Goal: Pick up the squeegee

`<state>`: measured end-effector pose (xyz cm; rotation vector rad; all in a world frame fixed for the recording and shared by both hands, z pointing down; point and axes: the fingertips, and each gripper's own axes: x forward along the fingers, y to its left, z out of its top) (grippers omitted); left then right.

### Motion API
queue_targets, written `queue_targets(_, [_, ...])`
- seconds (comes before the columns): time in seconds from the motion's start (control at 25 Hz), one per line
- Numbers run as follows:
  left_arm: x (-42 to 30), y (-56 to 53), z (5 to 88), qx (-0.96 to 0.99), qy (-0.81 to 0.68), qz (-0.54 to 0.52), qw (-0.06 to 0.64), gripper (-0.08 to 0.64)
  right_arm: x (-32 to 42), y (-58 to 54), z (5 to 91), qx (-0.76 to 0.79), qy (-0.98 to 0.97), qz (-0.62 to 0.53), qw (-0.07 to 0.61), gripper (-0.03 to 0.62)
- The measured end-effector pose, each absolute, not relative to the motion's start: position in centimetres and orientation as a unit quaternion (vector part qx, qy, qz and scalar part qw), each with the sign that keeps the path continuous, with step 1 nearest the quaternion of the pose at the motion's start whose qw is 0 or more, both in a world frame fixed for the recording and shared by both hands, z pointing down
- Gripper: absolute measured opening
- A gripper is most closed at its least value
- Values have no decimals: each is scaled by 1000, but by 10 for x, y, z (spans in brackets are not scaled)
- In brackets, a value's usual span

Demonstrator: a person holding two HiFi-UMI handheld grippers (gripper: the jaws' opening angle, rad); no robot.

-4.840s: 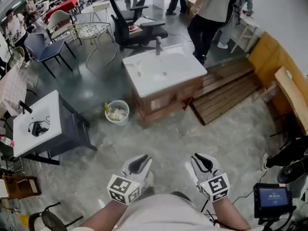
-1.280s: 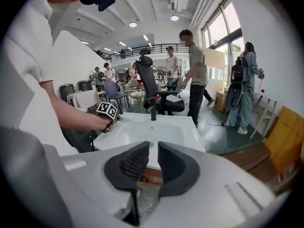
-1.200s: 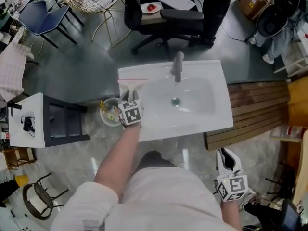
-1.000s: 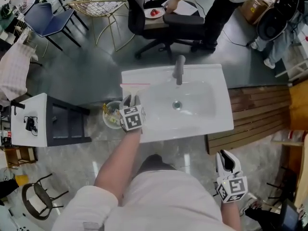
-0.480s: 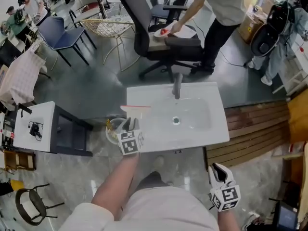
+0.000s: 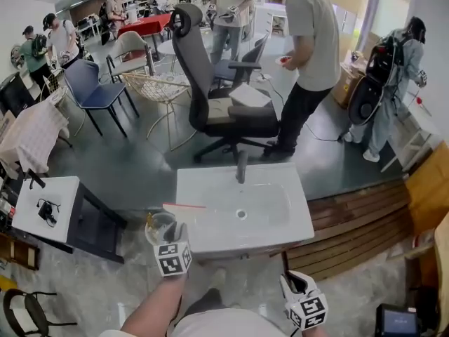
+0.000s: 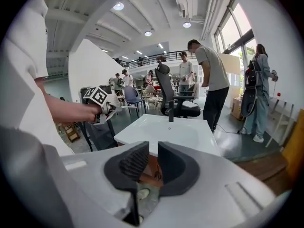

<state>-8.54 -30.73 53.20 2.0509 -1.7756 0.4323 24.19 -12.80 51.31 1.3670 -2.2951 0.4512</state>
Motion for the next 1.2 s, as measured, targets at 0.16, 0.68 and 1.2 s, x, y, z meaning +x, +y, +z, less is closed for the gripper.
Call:
queue_targets(0.16, [-83,-275,514,741,-628,147,189,104,239,-118,512,484,-835,155,210,44])
queue_targets(0.68, [-72,-197,479,761,-613,113,180,104,229,-93,507,459,-853,130,211,44])
queue_targets(1.2, [-69,-148,474,776,-592,110,187,104,214,-78,516,449,-858,131,213,44])
